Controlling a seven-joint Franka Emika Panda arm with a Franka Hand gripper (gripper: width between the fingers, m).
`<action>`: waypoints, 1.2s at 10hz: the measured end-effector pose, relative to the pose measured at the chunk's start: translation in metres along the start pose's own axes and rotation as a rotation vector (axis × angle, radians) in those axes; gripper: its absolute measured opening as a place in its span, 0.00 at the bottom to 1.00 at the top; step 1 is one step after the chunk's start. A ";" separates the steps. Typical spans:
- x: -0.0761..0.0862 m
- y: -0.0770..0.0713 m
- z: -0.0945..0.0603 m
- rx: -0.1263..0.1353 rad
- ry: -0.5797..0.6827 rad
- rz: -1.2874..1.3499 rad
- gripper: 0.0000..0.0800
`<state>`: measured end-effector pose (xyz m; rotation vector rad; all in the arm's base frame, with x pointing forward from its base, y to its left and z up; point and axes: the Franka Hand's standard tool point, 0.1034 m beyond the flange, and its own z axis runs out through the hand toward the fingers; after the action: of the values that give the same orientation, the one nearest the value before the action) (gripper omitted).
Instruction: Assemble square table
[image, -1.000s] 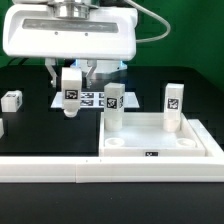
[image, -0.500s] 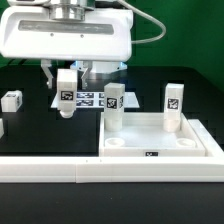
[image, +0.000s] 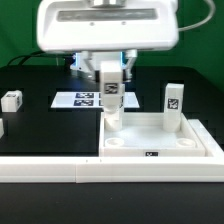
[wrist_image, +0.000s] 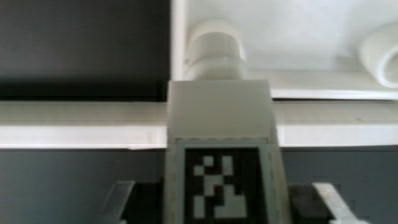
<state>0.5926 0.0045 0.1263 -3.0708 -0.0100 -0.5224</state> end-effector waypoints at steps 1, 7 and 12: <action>-0.001 0.003 0.001 -0.002 -0.002 -0.004 0.36; -0.002 -0.021 0.005 0.013 0.007 0.007 0.36; 0.004 -0.047 0.019 0.012 0.049 -0.006 0.36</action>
Offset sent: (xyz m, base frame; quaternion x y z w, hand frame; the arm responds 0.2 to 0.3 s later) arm 0.0000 0.0000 0.0000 0.0000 0.0000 0.0000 1.0000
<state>0.6025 0.0517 0.1105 -3.0462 -0.0209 -0.5948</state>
